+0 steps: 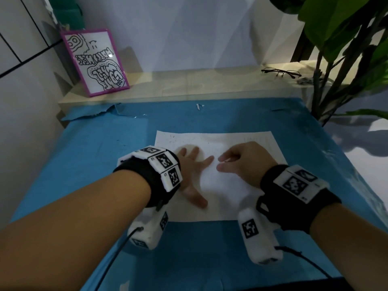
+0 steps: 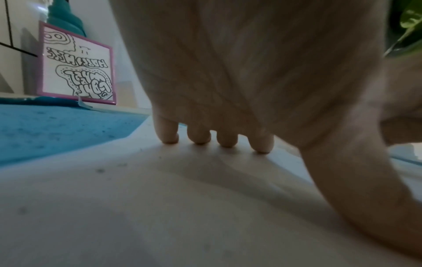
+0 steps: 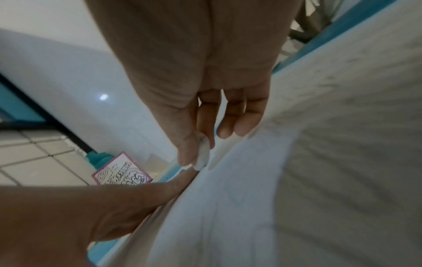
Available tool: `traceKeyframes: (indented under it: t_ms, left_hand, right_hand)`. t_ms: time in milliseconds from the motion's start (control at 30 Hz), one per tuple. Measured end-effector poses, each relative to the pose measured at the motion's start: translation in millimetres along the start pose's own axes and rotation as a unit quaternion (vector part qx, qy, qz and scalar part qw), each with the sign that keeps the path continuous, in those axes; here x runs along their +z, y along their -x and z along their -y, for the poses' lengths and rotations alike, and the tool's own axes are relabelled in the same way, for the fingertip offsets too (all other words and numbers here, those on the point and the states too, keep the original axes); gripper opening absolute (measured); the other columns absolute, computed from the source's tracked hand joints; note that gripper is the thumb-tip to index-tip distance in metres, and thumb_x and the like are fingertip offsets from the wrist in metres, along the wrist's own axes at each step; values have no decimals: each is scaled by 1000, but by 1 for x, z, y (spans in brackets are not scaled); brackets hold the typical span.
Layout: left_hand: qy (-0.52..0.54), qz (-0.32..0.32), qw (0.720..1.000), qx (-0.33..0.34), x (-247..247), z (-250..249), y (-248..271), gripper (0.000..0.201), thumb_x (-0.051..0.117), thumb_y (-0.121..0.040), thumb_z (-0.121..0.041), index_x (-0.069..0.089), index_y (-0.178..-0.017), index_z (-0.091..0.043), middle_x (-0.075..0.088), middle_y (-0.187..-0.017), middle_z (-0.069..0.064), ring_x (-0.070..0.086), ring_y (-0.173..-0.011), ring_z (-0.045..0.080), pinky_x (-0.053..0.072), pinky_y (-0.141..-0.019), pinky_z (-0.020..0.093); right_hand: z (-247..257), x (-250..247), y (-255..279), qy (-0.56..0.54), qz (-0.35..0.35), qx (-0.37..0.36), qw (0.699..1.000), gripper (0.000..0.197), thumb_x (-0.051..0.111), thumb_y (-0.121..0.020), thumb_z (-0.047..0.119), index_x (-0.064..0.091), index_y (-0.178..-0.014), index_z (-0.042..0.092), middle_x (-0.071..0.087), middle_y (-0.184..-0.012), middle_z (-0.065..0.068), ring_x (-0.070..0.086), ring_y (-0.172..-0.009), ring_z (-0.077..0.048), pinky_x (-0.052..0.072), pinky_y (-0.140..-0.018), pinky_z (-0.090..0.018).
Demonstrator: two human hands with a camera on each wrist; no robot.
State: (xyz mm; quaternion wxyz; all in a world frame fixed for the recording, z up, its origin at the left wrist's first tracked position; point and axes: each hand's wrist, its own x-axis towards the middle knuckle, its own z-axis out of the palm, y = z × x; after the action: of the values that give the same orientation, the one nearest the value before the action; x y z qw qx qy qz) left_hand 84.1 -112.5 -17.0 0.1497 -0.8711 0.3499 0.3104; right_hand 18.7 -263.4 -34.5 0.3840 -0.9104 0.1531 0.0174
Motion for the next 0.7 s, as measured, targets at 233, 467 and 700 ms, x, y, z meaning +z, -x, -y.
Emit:
traceKeyframes:
  t_ms: [233,467,700]
  left_hand:
    - [5,-11,1000,4,8,3,-8,119,63,-69,-72,-23,-144,-41,-30,-154,2,-22,-143,32,-2,-114,54]
    - [4,-16,1000,5,8,6,-11,120,63,-66,-75,-23,-144,-42,-29,-155,1,-21,-143,33,0,-113,58]
    - [10,-23,1000,7,8,7,-10,120,63,-65,-76,-21,-144,-44,-27,-155,-1,-21,-144,31,2,-113,59]
  right_hand:
    - [16,6,0,8,114,25,993,12,79,-72,20,68,-72,18,63,-62,4,54,-49,-2,41,-50,-12]
    - [22,6,-7,14,82,34,996,17,76,-73,18,63,-63,17,62,-59,3,56,-52,-7,43,-52,-16]
    - [27,3,-11,-9,77,52,996,13,75,-75,14,65,-67,15,65,-63,-1,60,-55,-9,49,-52,-15]
